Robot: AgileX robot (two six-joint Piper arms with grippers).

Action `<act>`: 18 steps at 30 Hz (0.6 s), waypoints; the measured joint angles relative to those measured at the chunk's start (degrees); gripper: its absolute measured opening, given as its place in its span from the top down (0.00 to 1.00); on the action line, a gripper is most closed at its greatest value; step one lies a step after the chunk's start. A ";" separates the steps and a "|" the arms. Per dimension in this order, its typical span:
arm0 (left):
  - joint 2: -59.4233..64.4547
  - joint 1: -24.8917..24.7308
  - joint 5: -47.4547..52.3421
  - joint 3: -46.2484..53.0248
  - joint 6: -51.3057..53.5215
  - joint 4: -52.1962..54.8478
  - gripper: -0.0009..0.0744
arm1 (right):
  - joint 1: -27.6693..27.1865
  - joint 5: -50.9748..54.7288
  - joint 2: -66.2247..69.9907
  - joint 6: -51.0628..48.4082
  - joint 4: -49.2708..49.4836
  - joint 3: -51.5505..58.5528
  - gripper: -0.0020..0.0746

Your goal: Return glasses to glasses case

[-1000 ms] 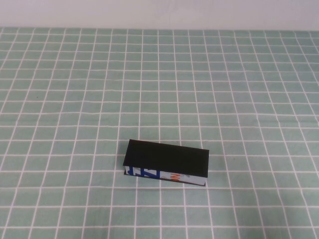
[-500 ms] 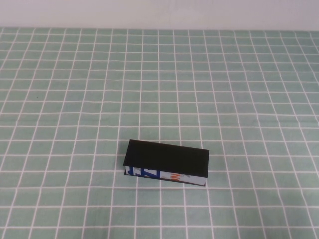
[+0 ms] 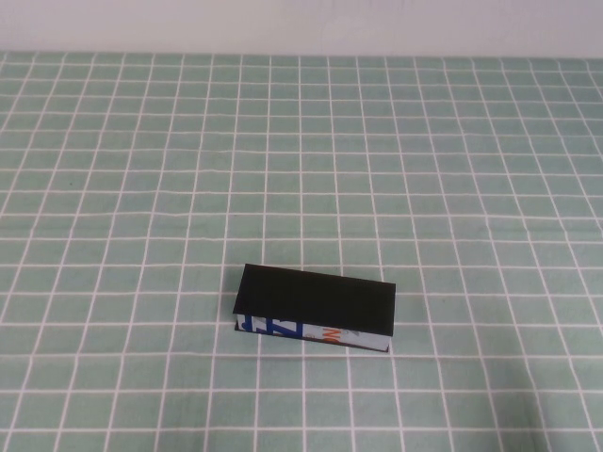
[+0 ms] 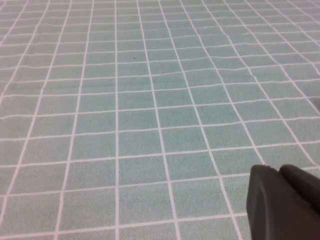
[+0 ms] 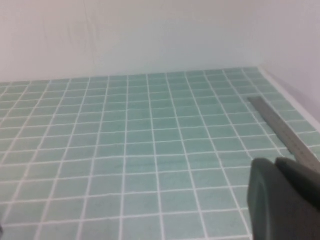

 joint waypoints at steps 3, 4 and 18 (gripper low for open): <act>0.00 0.00 0.00 0.00 0.00 0.00 0.99 | 0.00 -3.28 -3.43 -1.85 1.30 5.35 0.99; 0.00 0.00 0.00 0.00 0.00 0.00 0.99 | 0.00 -3.12 -4.51 -2.10 1.52 6.26 0.99; -0.13 0.00 0.00 0.00 0.00 0.00 0.99 | -0.09 9.77 -5.71 -2.69 2.79 6.84 0.99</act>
